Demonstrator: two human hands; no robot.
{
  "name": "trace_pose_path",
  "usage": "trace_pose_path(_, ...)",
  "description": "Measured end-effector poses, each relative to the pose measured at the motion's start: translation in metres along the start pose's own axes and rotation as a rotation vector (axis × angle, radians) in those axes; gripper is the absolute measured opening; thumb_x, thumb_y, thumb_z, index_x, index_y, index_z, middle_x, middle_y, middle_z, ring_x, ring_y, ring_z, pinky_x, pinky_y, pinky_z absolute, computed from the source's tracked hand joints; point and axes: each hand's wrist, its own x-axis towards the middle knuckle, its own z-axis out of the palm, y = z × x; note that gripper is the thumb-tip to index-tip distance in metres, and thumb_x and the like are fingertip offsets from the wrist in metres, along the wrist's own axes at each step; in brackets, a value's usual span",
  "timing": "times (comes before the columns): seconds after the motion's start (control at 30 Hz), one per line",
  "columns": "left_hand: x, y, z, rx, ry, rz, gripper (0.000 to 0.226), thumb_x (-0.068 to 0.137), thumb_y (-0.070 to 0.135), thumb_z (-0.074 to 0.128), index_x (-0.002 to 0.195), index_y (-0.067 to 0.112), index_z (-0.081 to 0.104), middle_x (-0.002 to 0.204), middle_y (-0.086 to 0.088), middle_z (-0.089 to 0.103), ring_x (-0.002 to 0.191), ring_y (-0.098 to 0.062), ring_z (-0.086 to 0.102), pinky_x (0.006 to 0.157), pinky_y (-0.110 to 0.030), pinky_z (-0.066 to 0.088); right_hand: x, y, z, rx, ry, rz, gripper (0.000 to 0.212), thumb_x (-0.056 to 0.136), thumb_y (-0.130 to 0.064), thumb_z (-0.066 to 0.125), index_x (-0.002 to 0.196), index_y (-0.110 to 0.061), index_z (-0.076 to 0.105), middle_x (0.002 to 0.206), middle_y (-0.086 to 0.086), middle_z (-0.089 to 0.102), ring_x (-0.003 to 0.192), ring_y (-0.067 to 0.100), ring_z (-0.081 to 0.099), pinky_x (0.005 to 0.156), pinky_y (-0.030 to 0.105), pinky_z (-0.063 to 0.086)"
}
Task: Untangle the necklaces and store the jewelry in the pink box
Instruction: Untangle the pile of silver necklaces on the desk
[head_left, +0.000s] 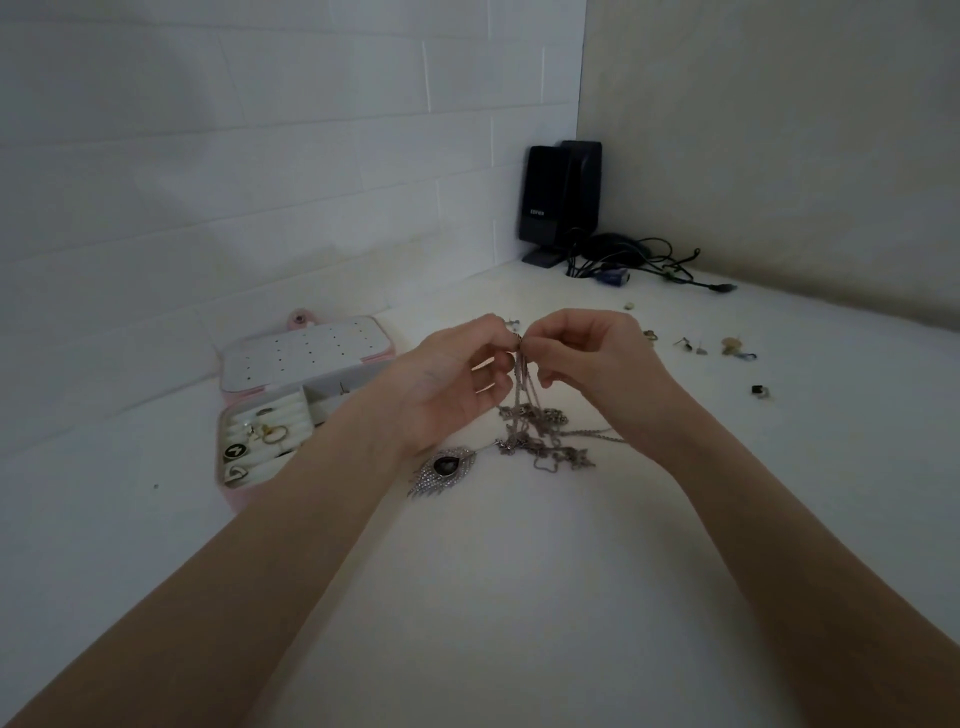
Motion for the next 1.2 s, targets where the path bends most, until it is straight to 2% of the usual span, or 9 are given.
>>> trace_pose_path(0.17, 0.0, -0.002, -0.004, 0.219, 0.032, 0.094, 0.018, 0.081, 0.003, 0.062, 0.074, 0.019, 0.057, 0.067, 0.005, 0.056, 0.057, -0.005, 0.051, 0.052, -0.017, 0.042, 0.0, 0.003, -0.002, 0.043, -0.024, 0.061, 0.004, 0.081, -0.009, 0.069, 0.08, -0.005, 0.069, 0.066, -0.001, 0.064, 0.059, 0.009, 0.055, 0.067, 0.021, 0.049)
trace_pose_path(0.33, -0.002, -0.001, -0.008, 0.065, -0.056, 0.0, 0.014, 0.085, 0.002, 0.056, 0.083, 0.016, 0.054, 0.065, 0.005, 0.054, 0.051, -0.004, 0.048, 0.052, -0.015, 0.044, -0.001, 0.002, -0.001, 0.071, -0.056, 0.08, 0.004, 0.079, -0.009, 0.069, 0.076, -0.007, 0.068, 0.061, -0.003, 0.063, 0.057, 0.009, 0.053, 0.065, 0.02, 0.049)
trace_pose_path(0.53, 0.0, -0.005, 0.0, 0.034, 0.021, 0.019, 0.021, 0.085, -0.001, 0.053, 0.071, 0.014, 0.051, 0.067, 0.001, 0.05, 0.049, -0.004, 0.044, 0.048, -0.013, 0.039, -0.002, -0.001, 0.004, -0.204, -0.008, -0.069, 0.008, 0.078, -0.005, 0.07, 0.073, -0.008, 0.066, 0.063, -0.001, 0.061, 0.053, 0.002, 0.05, 0.057, 0.013, 0.044)
trace_pose_path(0.7, -0.001, -0.002, -0.002, 0.0, -0.066, 0.0, 0.018, 0.086, 0.006, 0.057, 0.071, 0.016, 0.053, 0.065, 0.005, 0.053, 0.05, -0.002, 0.046, 0.05, -0.012, 0.042, 0.0, 0.002, -0.003, 0.101, -0.031, 0.055, 0.008, 0.082, -0.002, 0.064, 0.075, -0.005, 0.065, 0.058, -0.003, 0.06, 0.056, 0.01, 0.05, 0.062, 0.02, 0.045)
trace_pose_path(0.83, -0.001, -0.005, -0.001, 0.097, -0.03, 0.066, 0.016, 0.084, 0.005, 0.061, 0.076, 0.016, 0.054, 0.06, 0.005, 0.053, 0.053, -0.005, 0.047, 0.051, -0.015, 0.044, 0.0, 0.003, -0.004, 0.329, -0.075, 0.153, 0.012, 0.085, 0.001, 0.059, 0.074, -0.002, 0.063, 0.06, 0.001, 0.055, 0.056, 0.01, 0.047, 0.058, 0.019, 0.044)
trace_pose_path(0.97, -0.001, -0.006, 0.002, 0.419, 0.071, 0.267, 0.015, 0.085, 0.006, 0.062, 0.078, 0.019, 0.056, 0.063, 0.005, 0.052, 0.057, -0.008, 0.048, 0.063, -0.024, 0.044, 0.001, 0.006, -0.004, 0.402, -0.041, 0.187, 0.018, 0.086, 0.0, 0.057, 0.069, -0.003, 0.063, 0.059, 0.001, 0.055, 0.055, 0.008, 0.047, 0.058, 0.019, 0.044)
trace_pose_path(1.07, -0.001, -0.006, 0.005, 0.586, 0.064, 0.331, 0.015, 0.087, 0.007, 0.056, 0.08, 0.02, 0.053, 0.057, 0.012, 0.054, 0.051, -0.004, 0.05, 0.069, -0.034, 0.043, 0.002, 0.007, -0.002, 0.408, -0.026, 0.184, 0.019, 0.087, 0.0, 0.056, 0.069, -0.002, 0.062, 0.06, 0.002, 0.054, 0.054, 0.007, 0.047, 0.059, 0.019, 0.044)
trace_pose_path(1.13, -0.002, -0.008, 0.007, 0.589, 0.056, 0.312, 0.014, 0.088, 0.007, 0.053, 0.082, 0.02, 0.051, 0.056, 0.013, 0.053, 0.048, -0.002, 0.05, 0.069, -0.034, 0.042, 0.002, 0.008, -0.001, 0.4, -0.024, 0.183, 0.019, 0.086, 0.0, 0.056, 0.069, -0.002, 0.062, 0.061, 0.003, 0.054, 0.055, 0.008, 0.047, 0.059, 0.02, 0.044)
trace_pose_path(1.2, -0.003, -0.009, 0.009, 0.432, 0.058, 0.253, 0.016, 0.09, 0.004, 0.05, 0.081, 0.017, 0.05, 0.059, 0.007, 0.05, 0.05, -0.003, 0.048, 0.061, -0.024, 0.046, 0.002, 0.008, 0.0, 0.35, -0.028, 0.172, 0.017, 0.087, 0.0, 0.056, 0.071, -0.001, 0.062, 0.062, 0.004, 0.053, 0.056, 0.009, 0.046, 0.059, 0.021, 0.043)
